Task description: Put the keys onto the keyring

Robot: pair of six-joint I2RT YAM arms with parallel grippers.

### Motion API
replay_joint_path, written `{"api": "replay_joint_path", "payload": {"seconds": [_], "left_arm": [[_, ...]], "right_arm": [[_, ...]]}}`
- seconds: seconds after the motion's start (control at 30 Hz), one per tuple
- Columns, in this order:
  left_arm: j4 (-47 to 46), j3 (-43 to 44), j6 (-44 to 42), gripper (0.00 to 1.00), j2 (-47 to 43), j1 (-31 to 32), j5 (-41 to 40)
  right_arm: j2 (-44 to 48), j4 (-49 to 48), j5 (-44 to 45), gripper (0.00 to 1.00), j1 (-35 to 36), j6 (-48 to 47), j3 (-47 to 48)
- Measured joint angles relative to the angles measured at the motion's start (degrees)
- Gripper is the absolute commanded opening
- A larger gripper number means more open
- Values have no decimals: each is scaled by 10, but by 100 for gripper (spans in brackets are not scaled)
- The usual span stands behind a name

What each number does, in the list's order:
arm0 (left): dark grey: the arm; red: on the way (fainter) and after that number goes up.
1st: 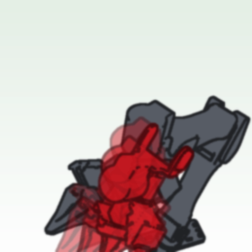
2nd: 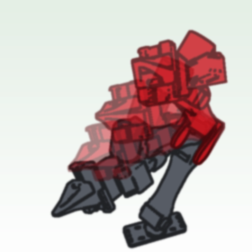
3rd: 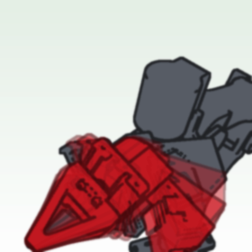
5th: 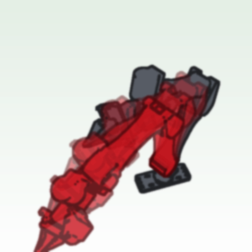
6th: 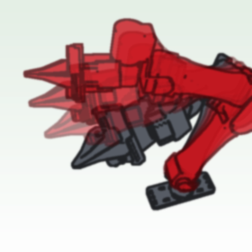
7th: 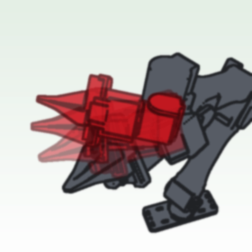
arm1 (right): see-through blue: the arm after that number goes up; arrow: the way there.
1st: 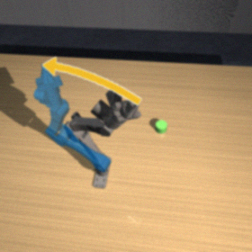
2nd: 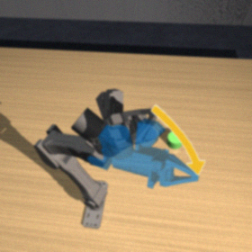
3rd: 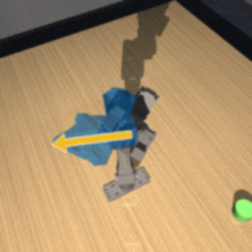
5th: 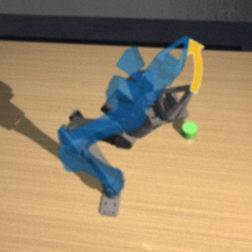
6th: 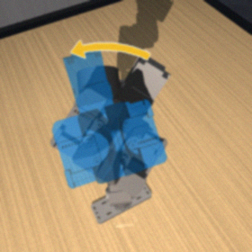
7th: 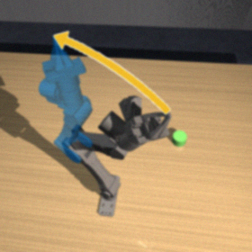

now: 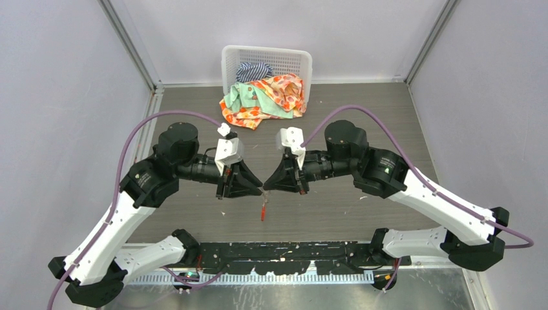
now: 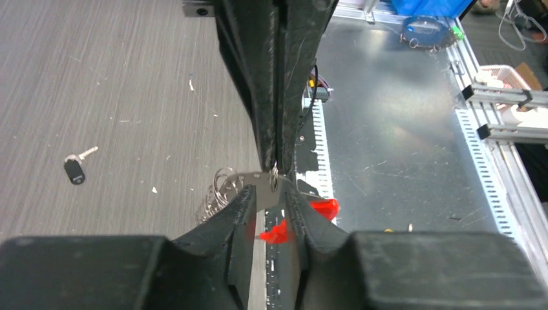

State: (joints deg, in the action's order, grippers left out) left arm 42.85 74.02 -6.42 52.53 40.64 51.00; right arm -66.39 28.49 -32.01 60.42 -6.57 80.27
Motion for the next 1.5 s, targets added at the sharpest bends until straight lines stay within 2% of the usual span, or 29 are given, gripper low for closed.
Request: {"api": "replay_joint_path", "payload": {"seconds": [0.17,0.37,0.67,0.77,1.0,1.2,1.23,1.3,1.37,1.5], "left_arm": [[-2,-12,0,28,-18,0,-2],[-9,-23,6,28,-32,0,-2],[-71,-34,66,27,-25,0,19],[-78,-38,78,24,-25,0,22],[-88,-40,79,2,-26,0,22],[-86,-41,57,0,-30,0,12],[-85,-41,51,0,-30,0,11],[-83,-41,33,0,-32,1,10],[-82,-43,12,0,-37,2,7],[-56,-45,-62,0,-53,1,1]], "right_arm": [[51,-48,5,1,0,24,-50],[64,-92,4,1,0,46,-67],[65,-154,5,1,1,82,-100],[65,-176,5,1,1,92,-114],[67,-200,7,1,1,106,-125],[71,-214,14,1,1,120,-136],[73,-216,14,3,1,122,-138],[75,-222,15,26,1,125,-144],[77,-224,14,34,1,134,-147],[100,-224,19,40,1,143,-150]]}}
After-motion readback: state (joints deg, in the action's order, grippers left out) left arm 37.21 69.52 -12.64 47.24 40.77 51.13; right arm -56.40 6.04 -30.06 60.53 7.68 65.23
